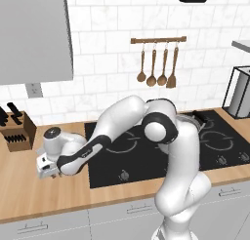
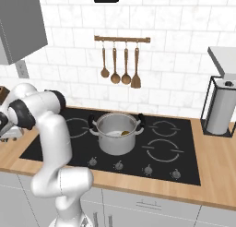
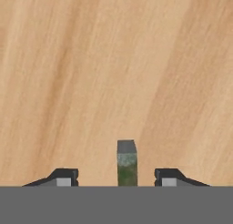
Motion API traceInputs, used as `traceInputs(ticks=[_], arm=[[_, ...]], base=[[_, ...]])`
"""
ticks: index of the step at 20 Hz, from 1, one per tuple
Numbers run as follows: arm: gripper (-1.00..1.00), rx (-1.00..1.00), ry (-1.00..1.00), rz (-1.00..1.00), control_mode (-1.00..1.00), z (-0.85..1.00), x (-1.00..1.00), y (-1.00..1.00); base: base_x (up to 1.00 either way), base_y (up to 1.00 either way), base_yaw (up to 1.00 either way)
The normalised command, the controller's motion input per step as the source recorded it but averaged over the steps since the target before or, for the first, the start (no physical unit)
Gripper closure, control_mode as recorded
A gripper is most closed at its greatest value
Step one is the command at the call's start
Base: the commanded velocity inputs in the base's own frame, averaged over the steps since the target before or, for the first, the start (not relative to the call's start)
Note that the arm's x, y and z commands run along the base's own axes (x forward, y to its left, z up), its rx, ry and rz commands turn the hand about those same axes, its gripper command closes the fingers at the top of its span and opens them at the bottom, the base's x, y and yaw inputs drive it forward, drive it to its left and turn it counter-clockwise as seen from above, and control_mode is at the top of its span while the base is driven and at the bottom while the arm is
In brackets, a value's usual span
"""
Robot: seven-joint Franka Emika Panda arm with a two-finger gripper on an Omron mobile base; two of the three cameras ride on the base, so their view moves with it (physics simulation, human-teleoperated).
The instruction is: Put the avocado and avocado in the pot. Retrieve the spatula and lightly stir the vegetables in the pot.
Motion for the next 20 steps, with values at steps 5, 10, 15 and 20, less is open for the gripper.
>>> traceInputs(ticks=[5, 10, 15, 20], arm=[[1.0, 0.0, 0.0, 0.0, -1.0, 0.0, -0.01, 0.0], [1.0, 0.04, 0.0, 0.0, -1.0, 0.4, -0.31, 0.0], [1.0, 0.24, -0.03, -0.03, -1.0, 1.0, -0.64, -0.17], [1.0, 0.4, 0.02, -0.18, -1.0, 1.0, -0.29, -0.63]], base=[[0.0, 0.0, 0.0], [0.0, 0.0, 0.0], [0.0, 0.0, 0.0], [0.0, 0.0, 0.0]])
